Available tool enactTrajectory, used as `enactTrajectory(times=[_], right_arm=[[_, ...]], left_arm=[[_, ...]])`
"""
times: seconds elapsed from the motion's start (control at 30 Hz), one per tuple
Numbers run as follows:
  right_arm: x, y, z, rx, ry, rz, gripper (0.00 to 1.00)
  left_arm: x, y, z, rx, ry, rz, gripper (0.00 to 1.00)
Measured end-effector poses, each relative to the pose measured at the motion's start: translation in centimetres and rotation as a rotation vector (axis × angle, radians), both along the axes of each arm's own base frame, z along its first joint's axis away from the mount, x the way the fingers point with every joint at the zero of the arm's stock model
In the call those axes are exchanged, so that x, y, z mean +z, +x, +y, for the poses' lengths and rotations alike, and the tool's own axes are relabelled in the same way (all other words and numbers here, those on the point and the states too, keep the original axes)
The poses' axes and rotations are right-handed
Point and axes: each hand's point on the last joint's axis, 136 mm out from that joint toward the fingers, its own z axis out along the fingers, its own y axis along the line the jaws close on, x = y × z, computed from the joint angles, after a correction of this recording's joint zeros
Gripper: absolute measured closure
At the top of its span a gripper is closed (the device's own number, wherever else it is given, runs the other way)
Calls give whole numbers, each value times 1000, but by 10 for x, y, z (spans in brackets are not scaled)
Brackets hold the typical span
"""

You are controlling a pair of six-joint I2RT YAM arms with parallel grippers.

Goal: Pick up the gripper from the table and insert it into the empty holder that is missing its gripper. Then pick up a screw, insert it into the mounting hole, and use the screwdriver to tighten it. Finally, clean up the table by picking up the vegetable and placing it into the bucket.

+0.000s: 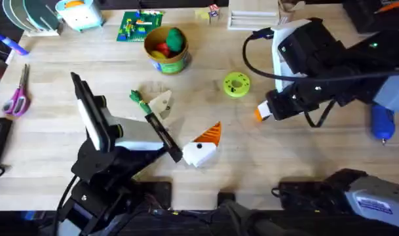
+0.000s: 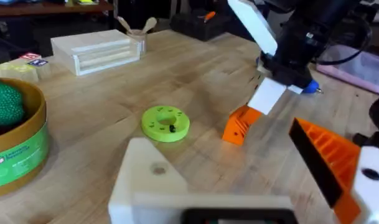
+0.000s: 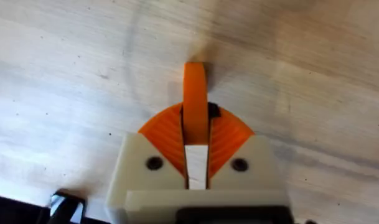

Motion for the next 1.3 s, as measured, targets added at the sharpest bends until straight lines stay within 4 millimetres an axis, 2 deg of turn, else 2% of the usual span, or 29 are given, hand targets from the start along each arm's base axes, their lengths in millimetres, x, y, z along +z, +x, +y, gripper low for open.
enactTrajectory(times=[0.03,0.07,0.2,0.27,0.37,0.5,0.57,0.67,0.77,0.9,1.03,1.13,1.3], right_arm=[[0,0,-1,-3,-4,-2,966],[0,0,-1,-3,-6,-3,985],[2,-4,-3,-1,-15,15,986],[10,-7,-5,-1,-17,19,987],[40,-3,-3,2,14,-44,989],[90,11,4,34,94,-230,990],[105,17,9,42,151,-304,991],[118,39,31,59,322,-412,991],[112,49,61,100,515,-411,991],[96,40,90,108,696,-259,991],[99,29,115,140,861,-120,991],[102,19,130,167,979,2,991],[93,4,142,156,1088,224,991]], left_arm=[[0,0,0,0,0,0,8],[0,0,0,0,0,0,8],[0,0,0,0,0,0,9],[0,0,0,0,0,0,8],[0,0,0,0,0,0,9],[0,0,0,0,0,0,8],[0,0,0,0,0,0,9],[0,0,0,0,0,0,8],[0,0,0,0,0,0,8],[0,0,0,0,0,0,8],[0,0,0,0,0,0,8],[0,0,0,0,0,0,8],[0,0,0,0,0,0,8]])
